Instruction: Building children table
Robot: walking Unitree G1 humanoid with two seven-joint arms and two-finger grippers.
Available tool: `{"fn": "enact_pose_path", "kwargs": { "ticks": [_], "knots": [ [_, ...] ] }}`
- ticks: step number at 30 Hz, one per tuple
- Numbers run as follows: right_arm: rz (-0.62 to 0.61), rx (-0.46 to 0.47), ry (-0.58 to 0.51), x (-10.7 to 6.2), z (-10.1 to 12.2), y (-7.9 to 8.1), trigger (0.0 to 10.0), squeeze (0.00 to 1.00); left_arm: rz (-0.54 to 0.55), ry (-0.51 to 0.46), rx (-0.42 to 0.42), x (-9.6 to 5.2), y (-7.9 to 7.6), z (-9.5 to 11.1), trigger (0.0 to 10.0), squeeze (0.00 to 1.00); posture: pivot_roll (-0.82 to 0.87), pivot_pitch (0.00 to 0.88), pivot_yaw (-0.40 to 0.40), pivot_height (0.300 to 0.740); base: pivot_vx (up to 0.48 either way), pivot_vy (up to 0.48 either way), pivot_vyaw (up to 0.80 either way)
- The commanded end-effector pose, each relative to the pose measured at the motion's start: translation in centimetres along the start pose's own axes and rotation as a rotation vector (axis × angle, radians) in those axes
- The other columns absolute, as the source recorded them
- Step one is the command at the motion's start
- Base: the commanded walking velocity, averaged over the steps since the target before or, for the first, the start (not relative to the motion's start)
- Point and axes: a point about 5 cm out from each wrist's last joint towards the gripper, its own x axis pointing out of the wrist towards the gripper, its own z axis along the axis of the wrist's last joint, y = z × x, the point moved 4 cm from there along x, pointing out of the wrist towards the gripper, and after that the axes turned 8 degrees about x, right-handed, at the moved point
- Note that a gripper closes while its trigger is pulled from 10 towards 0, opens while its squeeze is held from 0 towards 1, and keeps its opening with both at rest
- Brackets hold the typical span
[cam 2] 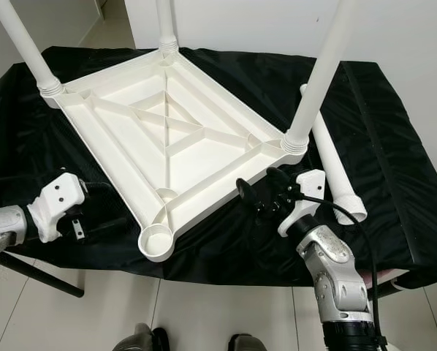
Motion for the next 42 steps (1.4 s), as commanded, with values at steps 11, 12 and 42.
{"fn": "enact_pose_path", "kwargs": {
  "ticks": [11,12,42],
  "knots": [
    [-0.016,-0.014,0.016,-0.7,0.2,-0.4,10.0,0.0,-0.409,-0.025,0.082,-0.1,-3.2,0.4,10.0,0.0,-0.13,0.197,0.074,0.74,0.0,0.0,0.0],
    [-0.019,-0.014,0.016,-0.8,0.2,-0.4,10.0,0.0,-0.415,-0.023,0.095,-0.1,-3.2,0.5,10.0,0.0,-0.13,0.197,0.077,0.74,0.0,0.0,0.0],
    [-0.028,-0.018,0.058,-2.6,-0.6,0.5,10.0,0.0,-0.614,-0.079,0.174,0.7,-5.8,0.7,8.4,0.0,-0.17,0.229,0.141,0.74,0.0,0.0,0.0]
  ]
}}
